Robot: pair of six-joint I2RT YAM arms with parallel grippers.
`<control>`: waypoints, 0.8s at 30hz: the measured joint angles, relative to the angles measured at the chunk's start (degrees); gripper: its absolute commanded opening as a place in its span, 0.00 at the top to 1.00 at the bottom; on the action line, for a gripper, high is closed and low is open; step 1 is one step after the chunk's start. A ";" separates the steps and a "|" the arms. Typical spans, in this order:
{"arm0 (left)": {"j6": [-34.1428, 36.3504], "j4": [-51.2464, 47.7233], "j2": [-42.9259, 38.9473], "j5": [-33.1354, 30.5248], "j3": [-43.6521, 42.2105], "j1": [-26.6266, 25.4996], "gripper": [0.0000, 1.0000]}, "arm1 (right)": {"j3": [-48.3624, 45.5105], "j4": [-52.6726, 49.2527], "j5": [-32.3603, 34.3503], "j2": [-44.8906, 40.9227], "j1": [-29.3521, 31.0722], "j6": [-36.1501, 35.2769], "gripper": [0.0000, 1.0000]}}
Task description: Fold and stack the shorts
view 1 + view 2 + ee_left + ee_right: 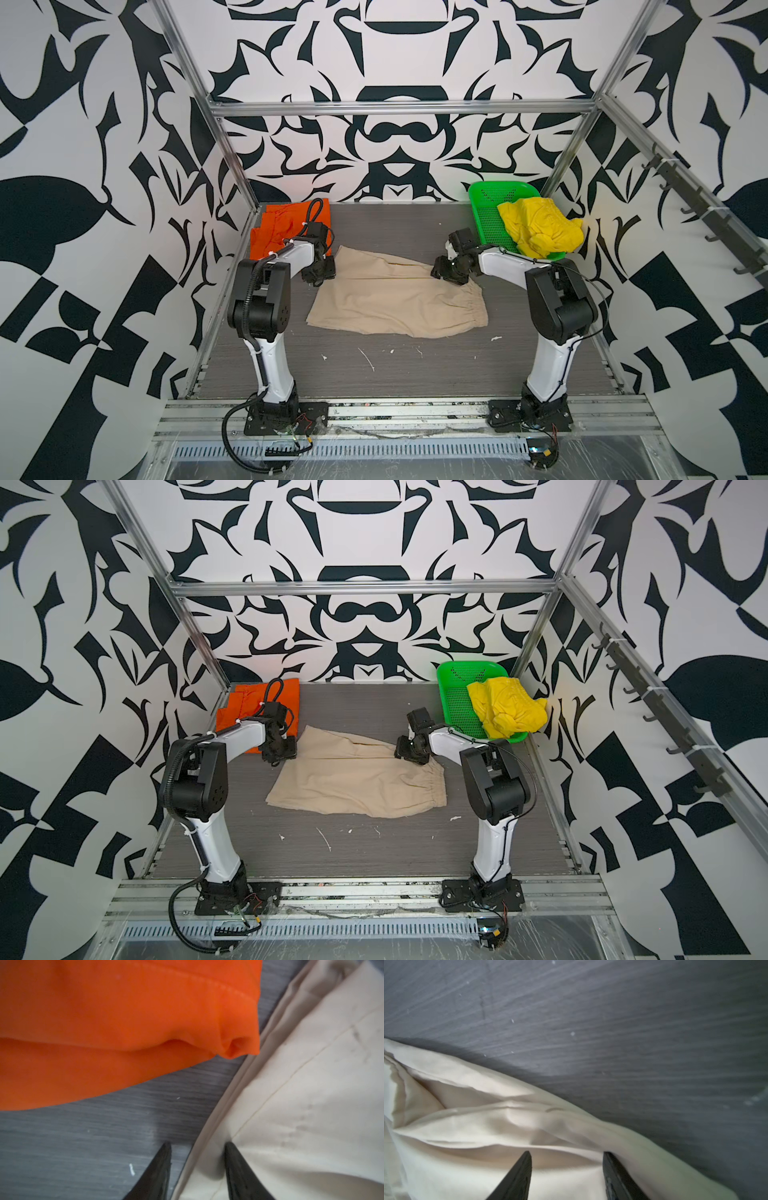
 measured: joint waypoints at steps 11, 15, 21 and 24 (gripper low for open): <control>1.79 0.57 -15.19 2.75 1.86 -11.45 0.24 | -6.91 -0.66 -6.34 -26.58 -6.21 -2.95 0.40; 6.93 4.50 -15.39 7.08 4.35 -22.27 0.24 | -14.88 -0.50 -11.08 -34.56 -17.55 -2.82 0.40; 17.29 8.15 -7.43 14.56 9.62 -38.62 0.22 | -25.62 -3.80 -18.53 -42.14 -33.29 -2.32 0.38; 21.29 9.94 -2.10 18.27 11.87 -44.85 0.20 | -28.81 -4.48 -21.99 -45.38 -39.98 -1.62 0.38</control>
